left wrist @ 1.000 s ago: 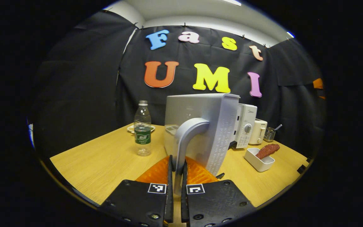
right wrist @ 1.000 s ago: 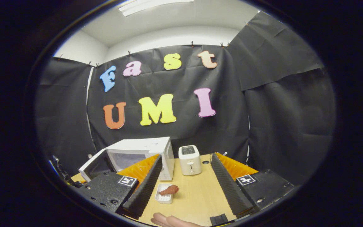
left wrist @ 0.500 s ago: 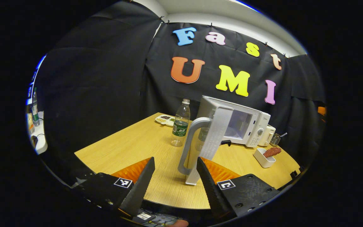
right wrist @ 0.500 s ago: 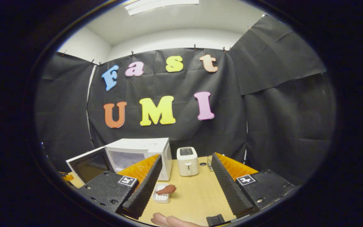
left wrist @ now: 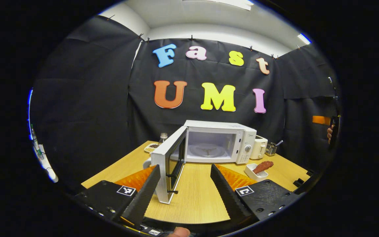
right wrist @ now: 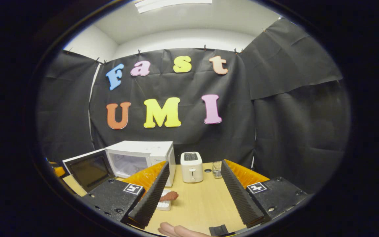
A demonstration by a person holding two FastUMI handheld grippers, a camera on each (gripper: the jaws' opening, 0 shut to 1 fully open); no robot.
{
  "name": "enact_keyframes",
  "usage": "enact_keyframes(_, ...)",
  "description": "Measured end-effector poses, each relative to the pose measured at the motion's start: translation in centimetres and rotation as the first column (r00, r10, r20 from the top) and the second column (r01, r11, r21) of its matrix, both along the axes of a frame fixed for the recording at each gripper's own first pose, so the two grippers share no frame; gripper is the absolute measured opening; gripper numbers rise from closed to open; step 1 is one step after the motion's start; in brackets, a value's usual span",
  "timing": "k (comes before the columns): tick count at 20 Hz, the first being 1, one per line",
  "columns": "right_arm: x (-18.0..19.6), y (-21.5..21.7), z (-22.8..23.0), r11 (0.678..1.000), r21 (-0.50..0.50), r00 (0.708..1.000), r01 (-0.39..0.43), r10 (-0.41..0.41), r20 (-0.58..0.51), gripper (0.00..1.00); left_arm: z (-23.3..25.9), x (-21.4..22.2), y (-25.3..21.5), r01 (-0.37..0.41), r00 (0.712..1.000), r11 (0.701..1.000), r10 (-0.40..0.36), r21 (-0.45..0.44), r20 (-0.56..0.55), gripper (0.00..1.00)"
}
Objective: Open the microwave oven with the left hand, put the food in, and close the microwave oven.
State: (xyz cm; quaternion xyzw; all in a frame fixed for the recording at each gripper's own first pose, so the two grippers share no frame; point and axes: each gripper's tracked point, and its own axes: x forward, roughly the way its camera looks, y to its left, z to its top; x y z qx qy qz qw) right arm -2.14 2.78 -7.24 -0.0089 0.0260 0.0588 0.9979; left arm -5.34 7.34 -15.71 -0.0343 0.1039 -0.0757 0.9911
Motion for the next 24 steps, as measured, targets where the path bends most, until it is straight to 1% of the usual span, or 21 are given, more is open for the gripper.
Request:
enact_keyframes(2,0.6,0.1,-0.4,1.000,-0.021,1.000,-0.009,0.009,-0.010,1.00,1.5,0.7,-1.5,0.012,1.000,1.000,-0.012,-0.001,0.002,0.94)
enact_keyframes(4,1.4,0.6,-0.4,0.998,-0.036,0.999,-0.046,0.045,-0.015,1.00,3.0,1.5,-2.8,0.018,1.000,1.000,-0.018,0.011,0.004,0.93)
enact_keyframes(5,2.0,0.7,-0.5,0.998,-0.040,0.998,-0.058,0.057,-0.017,0.89,3.8,2.1,-3.5,0.017,1.000,1.000,-0.017,0.022,0.009,0.93)
enact_keyframes(6,2.8,0.7,-0.6,0.996,-0.048,0.997,-0.071,0.070,-0.023,0.89,4.4,2.7,-4.1,0.014,1.000,0.999,-0.015,0.037,0.011,0.93)
enact_keyframes(7,3.6,0.7,-0.7,0.995,-0.059,0.996,-0.082,0.080,-0.030,1.00,5.1,3.3,-4.7,0.015,1.000,0.999,-0.016,0.049,0.018,0.93)
enact_keyframes(10,6.2,0.9,-1.4,0.991,-0.086,0.994,-0.102,0.098,-0.058,1.00,7.4,5.3,-7.1,0.027,0.999,0.998,-0.029,0.052,0.046,0.93)
enact_keyframes(11,7.1,1.2,-1.8,0.989,-0.092,0.991,-0.118,0.111,-0.077,0.89,8.3,5.7,-7.9,0.031,0.998,0.999,-0.033,0.043,0.052,0.92)
enact_keyframes(12,8.1,1.6,-2.5,0.986,-0.095,0.987,-0.134,0.125,-0.103,1.00,9.0,6.3,-8.5,0.032,0.997,0.999,-0.034,0.031,0.067,0.92)
enact_keyframes(13,9.1,2.0,-3.4,0.984,-0.096,0.982,-0.152,0.138,-0.132,0.89,9.8,6.9,-9.2,0.035,0.996,0.999,-0.036,0.018,0.083,0.92)
enact_keyframes(14,10.1,2.3,-4.4,0.980,-0.096,0.974,-0.173,0.155,-0.167,1.00,10.5,7.4,-9.8,0.037,0.994,0.999,-0.038,0.009,0.101,0.92)
enact_keyframes(15,11.1,2.8,-5.6,0.977,-0.090,0.963,-0.191,0.169,-0.208,1.00,11.1,7.8,-10.0,0.035,0.992,0.999,-0.035,0.003,0.120,0.92)
enact_keyframes(17,13.1,3.7,-8.4,0.971,-0.059,0.932,-0.232,0.204,-0.301,1.00,11.8,8.9,-9.8,0.007,0.987,1.000,-0.008,0.009,0.160,0.92)
enact_keyframes(19,14.6,4.6,-11.6,0.964,-0.011,0.881,-0.267,0.239,-0.409,1.00,12.3,10.0,-9.5,-0.023,0.981,1.000,0.018,0.021,0.193,0.92)
enact_keyframes(21,15.8,5.7,-14.7,0.952,0.048,0.818,-0.301,0.284,-0.500,1.00,12.2,10.8,-9.5,-0.033,0.979,0.999,0.029,0.015,0.202,0.92)
enact_keyframes(23,16.4,6.9,-17.5,0.937,0.121,0.746,-0.329,0.336,-0.575,1.00,11.6,11.4,-9.3,-0.035,0.980,0.999,0.036,-0.010,0.194,0.92)
enact_keyframes(24,16.5,7.4,-19.0,0.929,0.160,0.706,-0.334,0.360,-0.610,0.98,11.2,11.7,-9.3,-0.032,0.982,0.999,0.036,-0.021,0.184,0.92)
